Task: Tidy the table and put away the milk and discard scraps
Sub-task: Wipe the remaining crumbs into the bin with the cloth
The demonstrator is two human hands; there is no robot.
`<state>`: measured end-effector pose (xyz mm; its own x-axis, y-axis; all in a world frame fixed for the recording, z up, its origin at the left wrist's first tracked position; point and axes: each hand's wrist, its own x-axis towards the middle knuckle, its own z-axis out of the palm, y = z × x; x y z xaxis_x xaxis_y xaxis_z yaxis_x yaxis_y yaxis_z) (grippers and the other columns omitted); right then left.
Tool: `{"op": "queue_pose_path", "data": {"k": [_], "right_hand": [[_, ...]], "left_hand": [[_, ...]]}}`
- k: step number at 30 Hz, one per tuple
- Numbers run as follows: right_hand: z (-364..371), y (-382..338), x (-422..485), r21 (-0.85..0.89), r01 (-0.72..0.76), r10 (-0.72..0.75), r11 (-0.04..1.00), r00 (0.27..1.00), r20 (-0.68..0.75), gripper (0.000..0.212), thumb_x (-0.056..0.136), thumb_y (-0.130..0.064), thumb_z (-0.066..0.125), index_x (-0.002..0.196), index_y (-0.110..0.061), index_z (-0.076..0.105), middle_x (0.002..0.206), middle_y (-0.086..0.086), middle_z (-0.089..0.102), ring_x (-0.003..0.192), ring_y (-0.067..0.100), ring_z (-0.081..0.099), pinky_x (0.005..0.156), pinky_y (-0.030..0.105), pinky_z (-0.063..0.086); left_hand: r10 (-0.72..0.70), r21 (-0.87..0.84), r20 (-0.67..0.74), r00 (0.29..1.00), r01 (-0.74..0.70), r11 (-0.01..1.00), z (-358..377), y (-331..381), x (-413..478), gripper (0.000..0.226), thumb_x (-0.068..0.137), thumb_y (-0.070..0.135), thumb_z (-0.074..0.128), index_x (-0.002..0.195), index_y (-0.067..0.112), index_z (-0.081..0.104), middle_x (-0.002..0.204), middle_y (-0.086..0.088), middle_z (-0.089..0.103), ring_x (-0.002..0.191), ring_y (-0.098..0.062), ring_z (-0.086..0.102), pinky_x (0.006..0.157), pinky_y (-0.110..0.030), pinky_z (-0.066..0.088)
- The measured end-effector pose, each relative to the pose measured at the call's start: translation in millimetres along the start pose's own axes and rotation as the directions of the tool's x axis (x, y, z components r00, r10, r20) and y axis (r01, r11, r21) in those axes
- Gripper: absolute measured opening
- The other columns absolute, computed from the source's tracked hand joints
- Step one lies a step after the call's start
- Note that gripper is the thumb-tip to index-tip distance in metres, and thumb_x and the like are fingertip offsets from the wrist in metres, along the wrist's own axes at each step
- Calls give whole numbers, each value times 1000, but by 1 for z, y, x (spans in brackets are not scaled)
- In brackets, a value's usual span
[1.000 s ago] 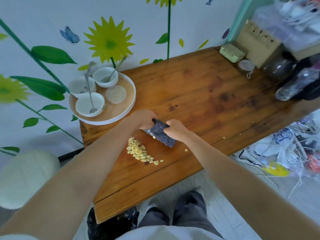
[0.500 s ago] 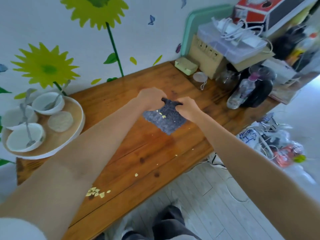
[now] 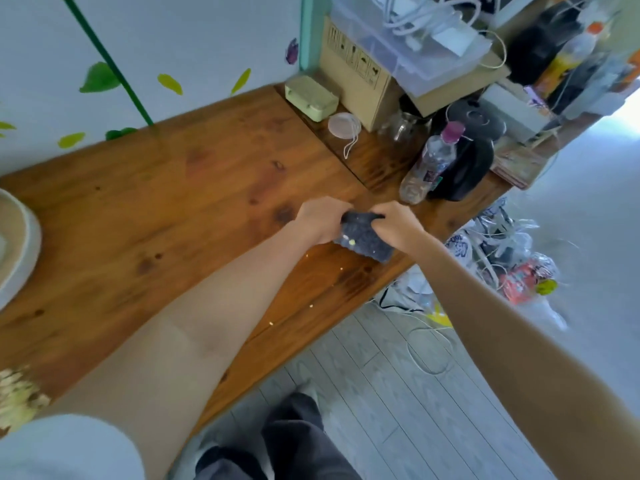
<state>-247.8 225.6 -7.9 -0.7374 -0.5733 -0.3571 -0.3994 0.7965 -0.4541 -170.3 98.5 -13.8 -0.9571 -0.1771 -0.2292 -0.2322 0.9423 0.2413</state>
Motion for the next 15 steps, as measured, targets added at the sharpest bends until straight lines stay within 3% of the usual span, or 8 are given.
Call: {"op": "queue_pose_path", "data": {"k": [2,4,7,9,11,13,15], "right_hand": [[27,11,1,54,-60,54,997,993,102,23,85,-6,42,70,-20,54,73,1,54,76,23,53,53,26,37],[53,14,-4,105,-103,83,989,981,178,24,89,-8,41,100,-12,62,85,7,61,74,22,55,58,29,41],[82,8,-15,156,-179,144,971,967,211,44,93,-10,38,137,-11,42,117,12,59,86,22,56,69,31,44],[98,0,-22,174,-204,168,963,966,198,47,93,-12,38,141,-13,39,130,11,54,109,28,55,84,33,44],[110,-9,-32,183,-216,180,959,963,199,44,92,-13,38,136,-13,43,130,12,55,116,31,51,88,34,42],[126,-26,-47,177,-208,169,962,962,216,38,92,-12,38,128,-12,48,121,12,59,111,32,53,82,34,40],[141,-46,-64,174,-193,151,966,962,229,33,91,-11,38,121,-12,51,107,12,61,97,31,56,72,31,37]], "left_hand": [[18,9,80,997,-18,1000,24,-7,0,33,89,3,42,116,14,57,118,-7,62,109,-28,57,71,-32,41],[38,17,140,989,-41,999,44,-16,-6,32,89,0,39,114,13,56,117,-6,61,108,-28,56,73,-35,44],[69,8,119,991,-71,997,61,-24,-15,28,89,-3,38,106,10,57,112,-8,60,108,-28,56,75,-37,46],[66,18,107,992,-68,998,64,-29,-24,27,88,-5,39,101,10,57,109,-8,60,104,-28,57,68,-35,40],[64,7,131,989,-66,998,64,-35,-35,29,88,-6,38,103,11,58,109,-7,60,103,-28,56,67,-34,38],[79,-26,146,986,-76,997,69,-53,-56,32,87,-6,38,106,9,58,111,-8,61,104,-29,58,70,-35,43],[83,-65,162,983,-74,995,75,-76,-79,38,87,-7,38,117,8,58,120,-10,60,111,-30,57,84,-39,48]]}}
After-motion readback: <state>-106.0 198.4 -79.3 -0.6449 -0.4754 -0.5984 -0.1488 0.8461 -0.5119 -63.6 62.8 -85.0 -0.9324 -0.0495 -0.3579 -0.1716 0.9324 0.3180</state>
